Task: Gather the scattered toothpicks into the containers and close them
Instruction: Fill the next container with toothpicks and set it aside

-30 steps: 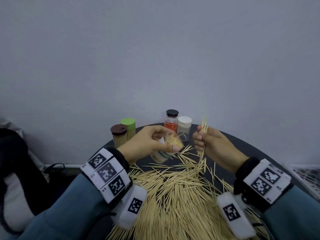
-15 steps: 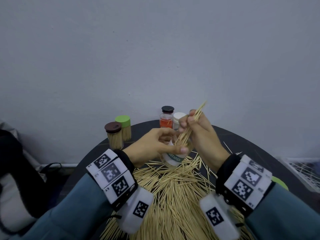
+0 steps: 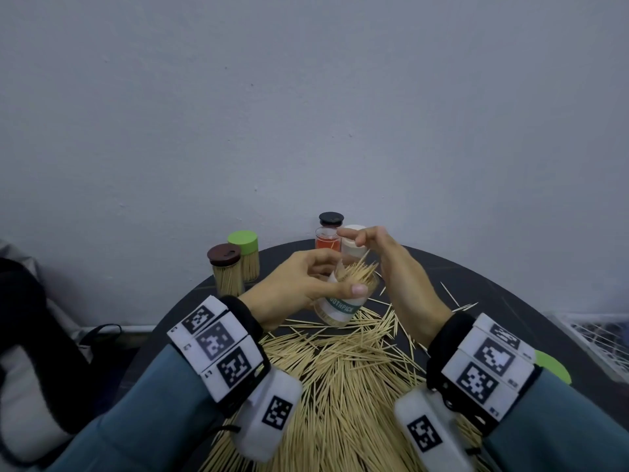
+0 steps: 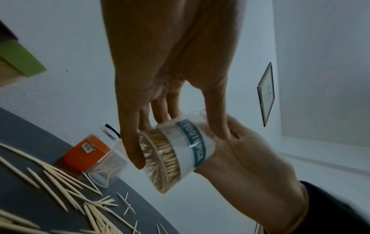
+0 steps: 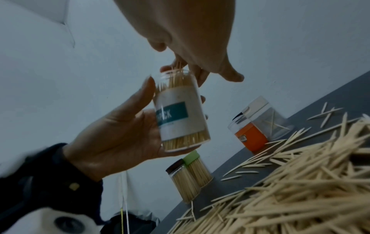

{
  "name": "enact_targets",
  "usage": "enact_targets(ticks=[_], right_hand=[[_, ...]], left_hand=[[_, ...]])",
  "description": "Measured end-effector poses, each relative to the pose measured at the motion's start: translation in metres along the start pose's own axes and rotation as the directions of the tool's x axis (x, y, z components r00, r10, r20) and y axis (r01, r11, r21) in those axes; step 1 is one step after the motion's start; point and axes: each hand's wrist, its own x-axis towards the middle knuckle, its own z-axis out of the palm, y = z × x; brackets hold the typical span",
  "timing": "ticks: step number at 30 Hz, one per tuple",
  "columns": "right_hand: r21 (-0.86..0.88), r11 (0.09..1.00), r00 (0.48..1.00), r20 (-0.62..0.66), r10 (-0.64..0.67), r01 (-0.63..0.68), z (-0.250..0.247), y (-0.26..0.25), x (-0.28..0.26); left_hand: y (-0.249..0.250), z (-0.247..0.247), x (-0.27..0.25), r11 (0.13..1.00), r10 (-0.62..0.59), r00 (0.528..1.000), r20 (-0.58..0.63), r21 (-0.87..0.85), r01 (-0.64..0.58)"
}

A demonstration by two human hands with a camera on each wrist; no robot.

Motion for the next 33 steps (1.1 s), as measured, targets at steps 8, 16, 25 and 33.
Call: enact_targets(ticks=[8,16,25,33], right_hand=[[-0.025,1.000,0.997,0.079,0.003,-0.001,0.000,0.014,0.000],[-0.147,0.986,0.991,0.090,0.096,-0.082,0.002,0.008,0.000],[-0.609,0.790,0.831,0.476,0.287,0.076,0.045,0.010,0.009],[-0.633,0.544,0.428,0.774,0.467,0.551,0.139,0.012,0.005]], left_hand=[[0.001,0.001,-0.002,1.000,0.000,1.000,0.006,0.019,0.000],[0.002,-0.011,-0.013,1.000,-0.011,1.000,-0.027,0.022,0.012],[0.001,-0.073,-0.059,0.999,-0.017,0.968,-0.252,-0.039,0.007],[-0.006,-0.119,-0.099,1.000,-0.018,0.921,-0.390,-0.028,0.007]])
